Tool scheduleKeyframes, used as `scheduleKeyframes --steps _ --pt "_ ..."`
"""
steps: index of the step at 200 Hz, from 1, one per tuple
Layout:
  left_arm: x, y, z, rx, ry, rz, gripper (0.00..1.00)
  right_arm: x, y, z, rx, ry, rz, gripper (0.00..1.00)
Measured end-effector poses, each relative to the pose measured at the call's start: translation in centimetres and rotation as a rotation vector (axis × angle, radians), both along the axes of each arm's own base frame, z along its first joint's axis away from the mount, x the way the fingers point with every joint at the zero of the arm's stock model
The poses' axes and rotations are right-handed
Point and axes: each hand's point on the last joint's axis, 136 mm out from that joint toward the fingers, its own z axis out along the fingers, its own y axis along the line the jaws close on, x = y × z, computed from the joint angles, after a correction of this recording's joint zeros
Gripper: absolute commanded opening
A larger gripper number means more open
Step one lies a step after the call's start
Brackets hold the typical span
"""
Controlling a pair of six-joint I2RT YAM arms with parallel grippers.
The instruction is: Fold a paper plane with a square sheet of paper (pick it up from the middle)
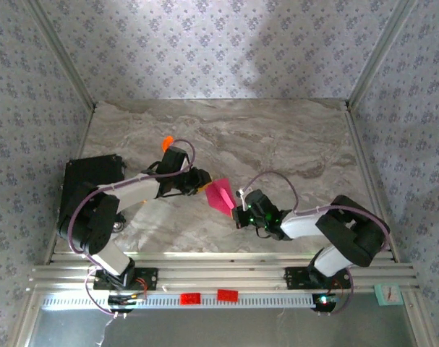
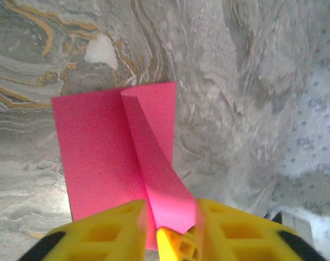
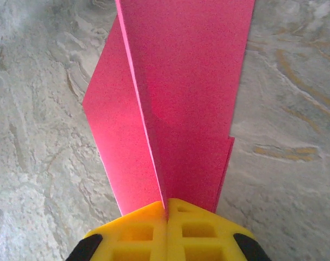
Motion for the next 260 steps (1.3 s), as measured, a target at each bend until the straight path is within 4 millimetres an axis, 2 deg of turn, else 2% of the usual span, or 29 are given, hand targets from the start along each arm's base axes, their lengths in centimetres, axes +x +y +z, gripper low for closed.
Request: scheduleKeyframes --steps 25,62,90,121,146,205,260 --pt "-0.8 -0.8 -0.4 -0.033 0.014 -0.038 0.14 0.1 0.6 0.0 0.023 0.02 0.006 0.07" --pt "-2.2 -3.4 -1.3 -0.082 0.027 -0.122 0.13 0.2 1.0 0.0 0.054 0.04 0.009 0.08" --pt "-2.9 -4.5 -2.8 -0.086 0.058 -0.15 0.12 0.2 1.0 0.0 0.064 0.051 0.008 0.11" --pt "-2.7 -4.7 -3.9 -0.078 0.079 -0.145 0.11 0.1 1.1 0.1 0.073 0.062 0.014 0.14" --pt "-2.5 -4.8 -3.8 -0.08 0.076 -0.145 0.11 0.1 1.2 0.1 0.074 0.069 0.017 0.15" --pt "-2.3 -4.7 -3.9 -0.072 0.072 -0.137 0.1 -0.1 1.1 0.1 0.081 0.099 0.02 0.04" --pt "-2.2 -4.5 -3.8 -0.058 0.063 -0.125 0.1 -0.2 1.0 0.1 0.119 0.171 0.025 0.01"
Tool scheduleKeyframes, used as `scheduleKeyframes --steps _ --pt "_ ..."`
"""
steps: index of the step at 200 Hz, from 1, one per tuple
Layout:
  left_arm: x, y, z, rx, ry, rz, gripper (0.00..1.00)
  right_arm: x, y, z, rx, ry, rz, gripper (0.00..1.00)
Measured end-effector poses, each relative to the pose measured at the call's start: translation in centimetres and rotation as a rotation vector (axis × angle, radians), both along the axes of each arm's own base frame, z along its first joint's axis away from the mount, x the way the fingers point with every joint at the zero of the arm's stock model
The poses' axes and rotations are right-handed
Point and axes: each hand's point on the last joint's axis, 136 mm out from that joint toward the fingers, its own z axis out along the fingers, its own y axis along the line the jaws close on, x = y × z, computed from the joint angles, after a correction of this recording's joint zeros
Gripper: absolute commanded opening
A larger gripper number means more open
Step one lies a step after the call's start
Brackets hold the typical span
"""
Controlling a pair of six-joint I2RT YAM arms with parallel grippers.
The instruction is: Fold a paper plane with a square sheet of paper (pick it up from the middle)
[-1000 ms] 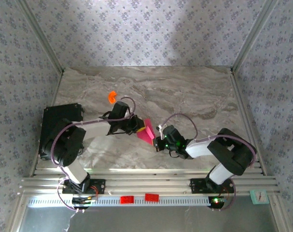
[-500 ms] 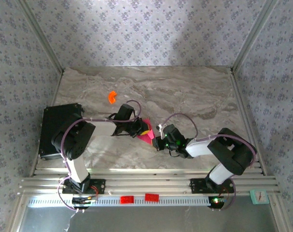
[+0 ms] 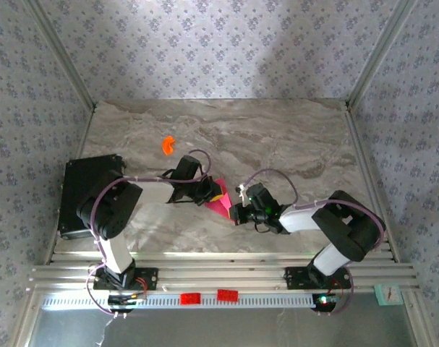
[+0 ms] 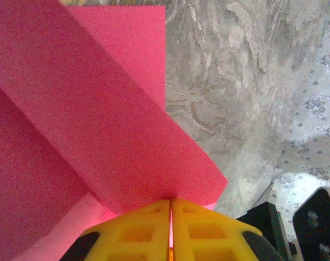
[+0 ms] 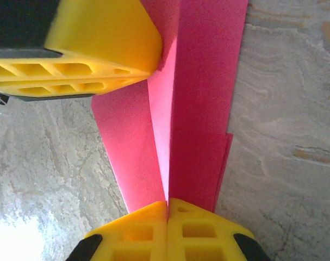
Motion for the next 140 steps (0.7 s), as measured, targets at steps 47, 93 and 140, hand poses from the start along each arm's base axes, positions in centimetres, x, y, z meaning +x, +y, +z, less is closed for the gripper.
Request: scheduleKeyframes --steps 47,93,140 --pt "-0.3 0.9 1.4 0.007 -0.049 0.024 0.1 -0.4 0.1 0.1 0.05 0.103 0.008 0.01" --pt "-1.1 1.7 0.8 0.02 -0.04 0.033 0.1 -0.2 0.2 -0.1 0.102 0.202 -0.009 0.02" --pt "-1.3 1.3 1.1 0.005 -0.045 0.024 0.1 -0.1 0.2 0.0 0.118 0.226 -0.026 0.04"
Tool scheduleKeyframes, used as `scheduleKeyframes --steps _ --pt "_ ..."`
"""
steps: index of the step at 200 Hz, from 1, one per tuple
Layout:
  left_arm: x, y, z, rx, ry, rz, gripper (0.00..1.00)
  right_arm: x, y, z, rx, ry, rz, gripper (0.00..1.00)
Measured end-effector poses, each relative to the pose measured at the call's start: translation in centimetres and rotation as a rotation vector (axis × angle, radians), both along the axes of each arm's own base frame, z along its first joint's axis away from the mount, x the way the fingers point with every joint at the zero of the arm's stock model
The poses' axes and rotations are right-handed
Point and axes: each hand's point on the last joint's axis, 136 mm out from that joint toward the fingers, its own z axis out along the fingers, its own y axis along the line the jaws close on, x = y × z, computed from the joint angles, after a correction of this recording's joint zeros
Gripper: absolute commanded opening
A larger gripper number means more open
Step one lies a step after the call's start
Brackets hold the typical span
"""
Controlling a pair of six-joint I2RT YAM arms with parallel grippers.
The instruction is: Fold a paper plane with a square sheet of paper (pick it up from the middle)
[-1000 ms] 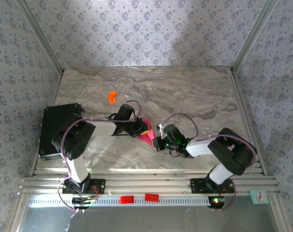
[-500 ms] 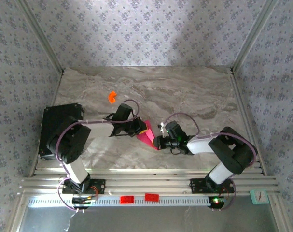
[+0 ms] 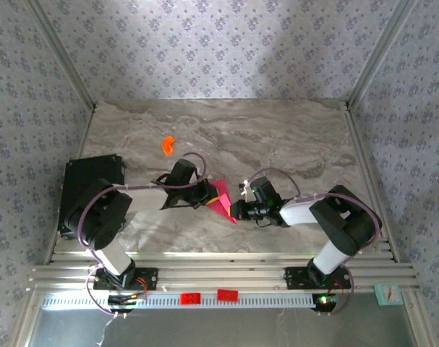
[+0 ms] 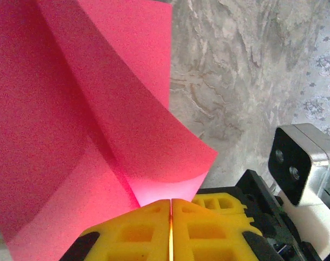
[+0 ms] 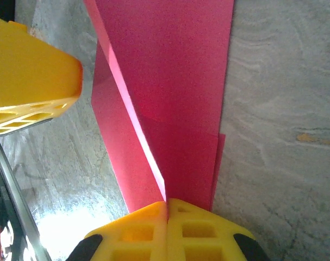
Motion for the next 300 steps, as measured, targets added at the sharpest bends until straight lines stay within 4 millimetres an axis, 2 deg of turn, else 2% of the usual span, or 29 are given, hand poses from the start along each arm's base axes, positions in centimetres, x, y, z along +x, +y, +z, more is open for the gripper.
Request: scheduleKeyframes --steps 35,86,116,146,176,243,300 --pt "1.0 -1.1 0.5 -0.015 -0.013 -0.009 0.09 0.0 0.0 0.0 0.0 0.003 -0.006 0.09" --pt "1.2 -1.2 -0.7 0.003 0.011 -0.009 0.09 0.0 0.2 0.3 0.01 0.003 -0.009 0.18" --pt "1.2 -1.3 -1.0 0.006 0.017 -0.011 0.09 -0.1 0.2 0.4 0.002 -0.008 -0.009 0.17" --pt "1.2 -1.5 -1.2 0.004 0.027 -0.019 0.09 -0.1 0.2 0.2 -0.014 -0.021 -0.007 0.09" --pt "1.2 -1.7 -1.2 -0.002 0.029 -0.03 0.09 -0.2 0.2 0.1 -0.024 -0.024 -0.007 0.06" --pt "1.1 -1.7 -1.4 0.005 0.03 -0.037 0.09 -0.4 0.2 0.0 -0.03 -0.072 -0.024 0.06" --pt "1.2 -1.6 -0.6 0.001 0.002 -0.04 0.09 -0.4 0.2 0.1 -0.02 -0.131 -0.073 0.06"
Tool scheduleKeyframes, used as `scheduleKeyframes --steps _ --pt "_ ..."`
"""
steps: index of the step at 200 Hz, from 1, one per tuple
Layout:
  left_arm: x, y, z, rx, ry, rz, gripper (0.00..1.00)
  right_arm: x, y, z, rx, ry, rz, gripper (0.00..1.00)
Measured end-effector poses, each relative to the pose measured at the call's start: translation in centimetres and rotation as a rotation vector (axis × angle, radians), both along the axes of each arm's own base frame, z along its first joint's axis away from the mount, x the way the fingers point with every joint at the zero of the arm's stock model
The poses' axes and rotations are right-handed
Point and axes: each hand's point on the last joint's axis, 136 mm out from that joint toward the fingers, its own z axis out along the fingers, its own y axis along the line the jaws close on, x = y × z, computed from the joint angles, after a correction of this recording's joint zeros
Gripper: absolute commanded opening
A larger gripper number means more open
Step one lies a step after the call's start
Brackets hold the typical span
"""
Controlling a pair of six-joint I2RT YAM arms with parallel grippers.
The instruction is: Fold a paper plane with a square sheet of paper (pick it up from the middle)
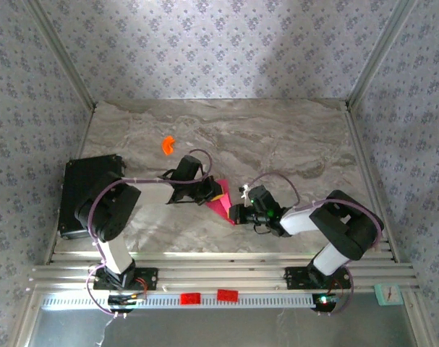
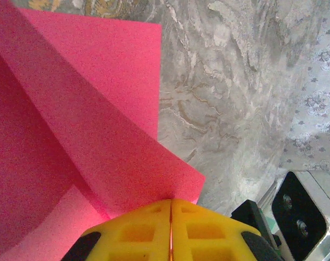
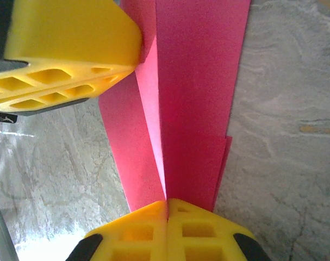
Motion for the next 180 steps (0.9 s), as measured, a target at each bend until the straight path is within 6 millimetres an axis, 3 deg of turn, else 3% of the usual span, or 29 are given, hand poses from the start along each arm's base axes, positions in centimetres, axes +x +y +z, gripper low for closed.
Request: scheduleKeyframes --steps 180 --pt "0.0 -0.5 -2.0 0.009 0.036 -0.026 0.09 0.1 0.0 0.0 0.003 -0.001 -0.015 0.05"
